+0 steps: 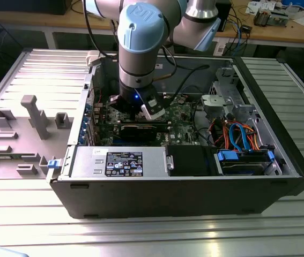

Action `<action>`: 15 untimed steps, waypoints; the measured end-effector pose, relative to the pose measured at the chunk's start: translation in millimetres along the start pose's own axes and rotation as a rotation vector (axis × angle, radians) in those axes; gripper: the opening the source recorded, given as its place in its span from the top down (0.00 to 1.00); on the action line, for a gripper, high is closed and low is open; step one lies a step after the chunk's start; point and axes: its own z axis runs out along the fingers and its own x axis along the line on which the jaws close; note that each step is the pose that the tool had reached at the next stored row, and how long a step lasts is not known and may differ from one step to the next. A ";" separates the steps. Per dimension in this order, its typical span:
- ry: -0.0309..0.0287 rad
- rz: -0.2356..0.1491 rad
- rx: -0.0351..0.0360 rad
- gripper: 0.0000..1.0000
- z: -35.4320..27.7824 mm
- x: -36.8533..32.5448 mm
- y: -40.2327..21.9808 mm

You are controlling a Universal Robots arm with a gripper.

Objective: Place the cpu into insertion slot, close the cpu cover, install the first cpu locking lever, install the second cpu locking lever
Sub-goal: 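Install the second cpu locking lever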

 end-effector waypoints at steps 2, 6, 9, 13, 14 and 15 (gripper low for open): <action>0.0000 0.000 -0.0015 0.89 0.9 0.0 -0.3; -0.0003 0.000 -0.0038 0.89 0.2 0.0 -0.1; -0.0003 0.000 -0.0038 0.89 -10.4 0.7 2.7; -0.0002 0.000 -0.0037 0.89 -27.9 1.5 7.6; -0.0002 0.000 -0.0038 0.89 -31.3 1.7 8.5; -0.0002 0.000 -0.0038 0.89 -35.5 1.8 9.6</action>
